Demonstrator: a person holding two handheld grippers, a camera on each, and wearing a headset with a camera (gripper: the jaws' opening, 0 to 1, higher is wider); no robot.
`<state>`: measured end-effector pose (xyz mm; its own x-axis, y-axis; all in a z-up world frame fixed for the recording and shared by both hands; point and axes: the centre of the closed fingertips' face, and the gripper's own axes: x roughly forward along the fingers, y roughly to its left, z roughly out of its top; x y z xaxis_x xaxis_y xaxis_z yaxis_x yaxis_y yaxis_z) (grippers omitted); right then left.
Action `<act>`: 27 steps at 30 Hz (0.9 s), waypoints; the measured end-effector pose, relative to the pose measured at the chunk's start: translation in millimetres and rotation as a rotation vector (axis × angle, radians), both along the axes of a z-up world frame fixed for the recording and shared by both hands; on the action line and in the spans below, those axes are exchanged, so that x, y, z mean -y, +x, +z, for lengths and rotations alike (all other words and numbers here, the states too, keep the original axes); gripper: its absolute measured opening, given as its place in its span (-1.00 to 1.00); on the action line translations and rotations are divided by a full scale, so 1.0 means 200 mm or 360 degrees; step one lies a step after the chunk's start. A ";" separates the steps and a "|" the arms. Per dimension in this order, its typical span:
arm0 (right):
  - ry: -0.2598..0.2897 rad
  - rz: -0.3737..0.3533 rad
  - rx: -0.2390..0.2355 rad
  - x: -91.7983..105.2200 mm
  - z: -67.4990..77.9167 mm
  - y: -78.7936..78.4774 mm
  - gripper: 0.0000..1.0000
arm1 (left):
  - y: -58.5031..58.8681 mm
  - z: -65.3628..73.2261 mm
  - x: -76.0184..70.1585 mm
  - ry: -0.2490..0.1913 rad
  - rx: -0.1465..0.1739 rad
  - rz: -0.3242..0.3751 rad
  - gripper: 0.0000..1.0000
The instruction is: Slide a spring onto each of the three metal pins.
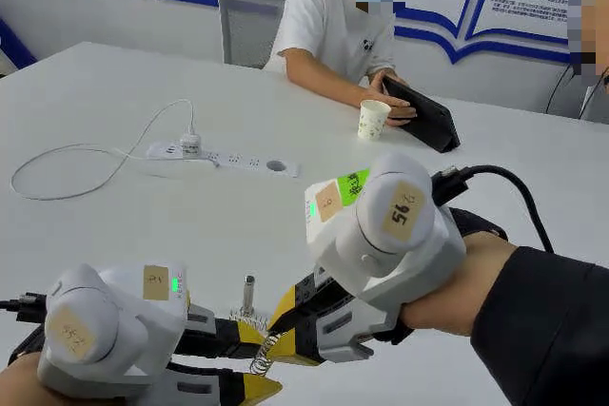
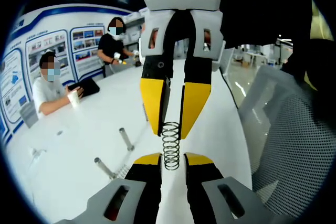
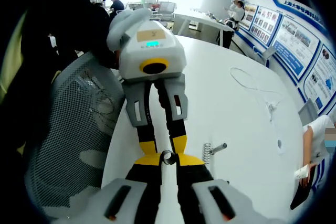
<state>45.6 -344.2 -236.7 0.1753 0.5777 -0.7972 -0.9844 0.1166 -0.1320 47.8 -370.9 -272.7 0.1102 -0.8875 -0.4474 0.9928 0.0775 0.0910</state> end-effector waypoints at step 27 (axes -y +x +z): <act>0.0079 0.0003 0.0005 -0.05 0.03 -0.01 -0.78 | 0.00 0.02 0.03 -0.0013 0.0064 -0.0024 -0.79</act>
<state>44.5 -333.8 -230.4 0.1765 0.6170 -0.7669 -0.9842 0.1214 -0.1288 48.4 -377.1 -268.5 0.1148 -0.8929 -0.4355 0.9894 0.0637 0.1301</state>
